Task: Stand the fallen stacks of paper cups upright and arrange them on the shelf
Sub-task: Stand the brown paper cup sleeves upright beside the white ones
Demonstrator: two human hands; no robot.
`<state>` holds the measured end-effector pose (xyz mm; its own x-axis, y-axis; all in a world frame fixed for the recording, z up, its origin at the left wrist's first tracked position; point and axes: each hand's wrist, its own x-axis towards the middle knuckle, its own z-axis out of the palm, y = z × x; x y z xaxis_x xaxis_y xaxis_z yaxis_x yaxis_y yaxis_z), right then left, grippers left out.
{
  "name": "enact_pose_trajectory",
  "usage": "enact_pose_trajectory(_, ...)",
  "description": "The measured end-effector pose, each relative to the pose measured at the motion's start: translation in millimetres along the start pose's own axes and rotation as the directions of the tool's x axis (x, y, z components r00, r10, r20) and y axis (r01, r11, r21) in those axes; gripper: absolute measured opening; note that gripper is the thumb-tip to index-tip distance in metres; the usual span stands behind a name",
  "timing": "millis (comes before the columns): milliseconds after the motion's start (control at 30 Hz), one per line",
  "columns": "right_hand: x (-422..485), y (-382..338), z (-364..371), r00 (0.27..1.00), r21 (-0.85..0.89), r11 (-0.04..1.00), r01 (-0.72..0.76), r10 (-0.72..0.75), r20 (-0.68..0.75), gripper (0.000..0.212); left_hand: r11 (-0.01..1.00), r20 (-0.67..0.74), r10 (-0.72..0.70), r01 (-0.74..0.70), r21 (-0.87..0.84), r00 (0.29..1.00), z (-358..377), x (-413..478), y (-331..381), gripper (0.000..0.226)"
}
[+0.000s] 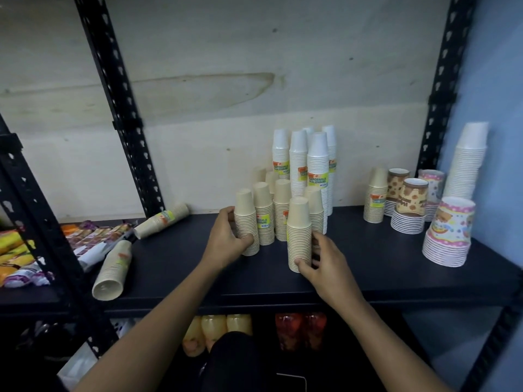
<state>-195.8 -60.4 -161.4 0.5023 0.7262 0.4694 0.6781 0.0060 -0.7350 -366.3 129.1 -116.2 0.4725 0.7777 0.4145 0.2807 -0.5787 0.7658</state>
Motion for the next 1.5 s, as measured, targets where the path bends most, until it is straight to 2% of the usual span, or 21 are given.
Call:
enact_pose_trajectory(233, -2.9, 0.3, -0.3, 1.000, 0.016, 1.000, 0.013, -0.013, -0.027, 0.077, 1.000, 0.036, -0.001, 0.002, -0.020, 0.999, -2.3, -4.6, -7.4, 0.079)
enact_pose_trajectory(433, -10.4, -9.1, -8.5, 0.996, 0.075, 0.996, 0.044, -0.037, -0.085, 0.085, 0.999, 0.091, -0.024, 0.020, 0.040, 0.996, -17.9, -11.2, -13.4, 0.103)
enact_pose_trajectory(567, -18.4, -36.4, -17.2, 0.932, 0.013, 0.978, 0.210, -0.197, -0.303, 0.060, 0.995, 0.103, -0.044, 0.034, 0.096, 0.994, -40.4, -19.9, -17.3, 0.100)
enact_pose_trajectory(667, -17.4, -67.4, -17.6, 0.899, 0.054, 0.945, 0.322, -0.287, -0.330, 0.036, 0.985, 0.063, -0.054, 0.043, 0.164, 0.997, -65.0, -28.0, -17.7, 0.087)
enact_pose_trajectory(800, -5.8, -98.4, 6.5, 0.896, 0.130, 0.902, 0.411, -0.374, -0.237, 0.027, 0.967, -0.017, -0.069, 0.071, 0.243, 0.997, -106.9, -34.9, -26.8, 0.077)
enact_pose_trajectory(933, 10.5, -118.3, 47.4, 0.903, 0.175, 0.887, 0.428, -0.413, -0.117, 0.026, 0.921, -0.107, -0.099, 0.132, 0.368, 0.989, -146.1, -42.2, -39.6, 0.071)
enact_pose_trajectory(1133, 43.1, -146.1, 112.6, 0.869, 0.223, 0.862, 0.455, -0.485, 0.097, 0.023, 0.861, -0.144, -0.125, 0.180, 0.476, 0.982, -188.1, -55.5, -52.2, 0.068)
enact_pose_trajectory(1300, 71.0, -158.5, 168.9, 0.869, 0.213, 0.887, 0.410, -0.450, 0.206, 0.026, 0.819, -0.157, -0.135, 0.199, 0.539, 0.978, -202.1, -70.5, -58.5, 0.066)
enact_pose_trajectory(1500, 106.4, -165.1, 230.3, 0.841, 0.107, 0.915, 0.388, -0.399, 0.364, 0.038, 0.762, -0.177, -0.167, 0.241, 0.601, 0.970, -194.3, -81.8, -64.4, 0.068)
